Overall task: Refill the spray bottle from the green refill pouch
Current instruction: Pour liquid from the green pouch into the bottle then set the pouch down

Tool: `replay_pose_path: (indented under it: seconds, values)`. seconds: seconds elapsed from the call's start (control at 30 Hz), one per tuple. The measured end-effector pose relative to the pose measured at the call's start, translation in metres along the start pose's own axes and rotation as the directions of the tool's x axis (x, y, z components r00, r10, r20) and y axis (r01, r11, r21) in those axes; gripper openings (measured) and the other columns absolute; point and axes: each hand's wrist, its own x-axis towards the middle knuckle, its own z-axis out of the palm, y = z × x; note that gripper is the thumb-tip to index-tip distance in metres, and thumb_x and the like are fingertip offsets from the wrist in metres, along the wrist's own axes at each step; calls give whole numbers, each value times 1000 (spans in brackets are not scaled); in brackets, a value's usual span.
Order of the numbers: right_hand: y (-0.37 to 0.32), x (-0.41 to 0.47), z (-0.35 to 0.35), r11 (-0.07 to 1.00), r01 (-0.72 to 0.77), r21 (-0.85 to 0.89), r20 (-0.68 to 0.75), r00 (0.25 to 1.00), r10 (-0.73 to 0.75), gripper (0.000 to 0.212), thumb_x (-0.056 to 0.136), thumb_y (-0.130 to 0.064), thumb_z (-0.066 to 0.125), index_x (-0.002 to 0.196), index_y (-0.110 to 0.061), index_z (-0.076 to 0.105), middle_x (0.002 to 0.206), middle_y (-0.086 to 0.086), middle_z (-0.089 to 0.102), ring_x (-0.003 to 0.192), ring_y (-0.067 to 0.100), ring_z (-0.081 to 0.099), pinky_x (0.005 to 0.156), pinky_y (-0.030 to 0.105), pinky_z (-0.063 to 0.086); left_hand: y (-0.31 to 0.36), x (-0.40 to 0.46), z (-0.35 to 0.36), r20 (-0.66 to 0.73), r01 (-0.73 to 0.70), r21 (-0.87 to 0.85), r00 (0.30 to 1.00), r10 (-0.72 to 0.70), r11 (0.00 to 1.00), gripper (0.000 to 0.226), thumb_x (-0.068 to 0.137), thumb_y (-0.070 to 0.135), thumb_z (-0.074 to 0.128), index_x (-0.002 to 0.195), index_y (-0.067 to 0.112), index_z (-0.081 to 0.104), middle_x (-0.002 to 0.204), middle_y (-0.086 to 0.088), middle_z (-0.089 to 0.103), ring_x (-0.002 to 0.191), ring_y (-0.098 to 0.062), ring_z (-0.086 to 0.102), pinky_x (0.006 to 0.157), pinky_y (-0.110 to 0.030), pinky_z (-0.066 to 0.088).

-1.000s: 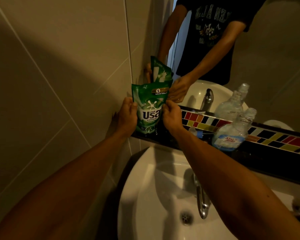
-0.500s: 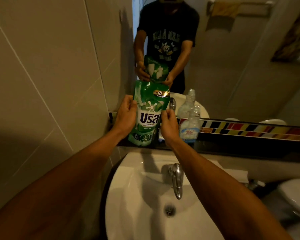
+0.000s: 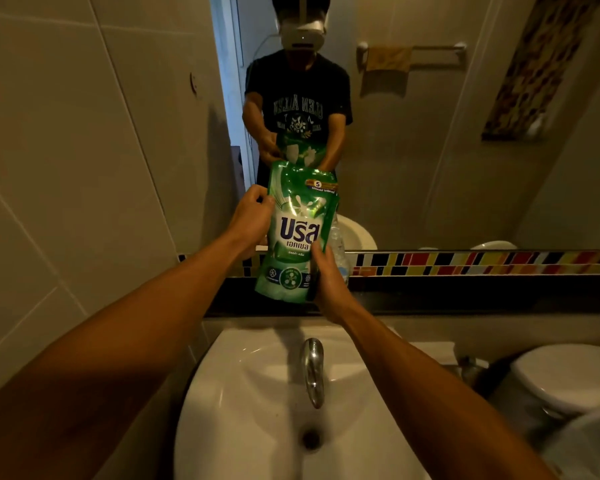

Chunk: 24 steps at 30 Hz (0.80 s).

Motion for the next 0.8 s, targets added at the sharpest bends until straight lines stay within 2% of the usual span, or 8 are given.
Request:
replay_pose_path:
  seconds: [0.13, 0.2, 0.3, 0.43, 0.47, 0.57, 0.7, 0.8]
  values:
    - [6, -3, -14, 996, 69, -62, -2, 998, -69, 65, 105, -34, 62, 161, -39, 28, 151, 5, 60, 131, 27, 66, 107, 58, 55, -1, 4, 11, -50, 33, 69, 998, -29, 997, 12, 97, 20, 44, 101, 18, 56, 103, -10, 64, 87, -25, 62, 76, -46, 57]
    - [9, -3, -18, 991, 100, -94, 11, 995, -99, 77, 105, -35, 63, 164, -46, 16, 157, 5, 55, 136, 27, 62, 108, 58, 55, -3, 5, 15, -83, 47, 95, 996, -39, 994, 13, 98, 17, 45, 103, 14, 56, 109, -15, 64, 88, -24, 61, 80, -45, 56]
    - [14, -4, -21, 981, 125, -149, 18, 992, -124, 81, 105, -40, 61, 165, -51, 7, 160, 3, 51, 135, 24, 63, 107, 57, 56, -7, 6, 19, -117, 82, 130, 991, -67, 988, 15, 99, 16, 47, 108, 10, 57, 113, -18, 63, 90, -25, 59, 85, -46, 54]
    - [20, -6, -22, 973, 119, -197, 33, 993, -115, 85, 106, -43, 58, 165, -51, -4, 162, 4, 48, 133, 21, 62, 108, 55, 56, -11, 7, 22, -151, 122, 142, 983, -101, 982, 15, 99, 15, 49, 110, 9, 57, 109, -17, 63, 83, -22, 58, 61, -32, 50]
    - [20, -6, -21, 973, 114, -200, 36, 993, -109, 86, 107, -41, 56, 165, -50, -8, 164, 5, 45, 136, 23, 60, 110, 56, 54, -11, 7, 23, -158, 129, 141, 982, -106, 982, 15, 99, 14, 49, 110, 9, 58, 109, -17, 63, 83, -22, 58, 59, -32, 49]
    - [22, -8, -20, 978, 77, -195, 35, 997, -72, 88, 109, -37, 53, 164, -48, -14, 171, 7, 33, 145, 30, 51, 115, 60, 48, -10, 5, 24, -169, 130, 146, 980, -104, 981, 18, 97, 9, 51, 115, 11, 57, 108, -15, 63, 87, -24, 62, 65, -35, 55]
    - [21, -11, -16, 984, 67, -164, 43, 997, -60, 85, 111, -30, 51, 165, -46, -14, 170, 5, 32, 149, 30, 46, 117, 62, 44, -7, 3, 25, -113, 109, 161, 989, -91, 981, 31, 98, 6, 53, 126, 18, 52, 92, -9, 65, 70, -19, 65, 56, -33, 57]
    - [19, -11, -14, 989, 42, -141, 57, 998, -35, 87, 112, -31, 50, 162, -47, -19, 169, 2, 32, 148, 28, 47, 117, 61, 45, -6, 4, 24, -89, 107, 180, 992, -92, 978, 36, 98, 5, 54, 131, 19, 51, 93, -10, 66, 73, -22, 68, 68, -42, 61]
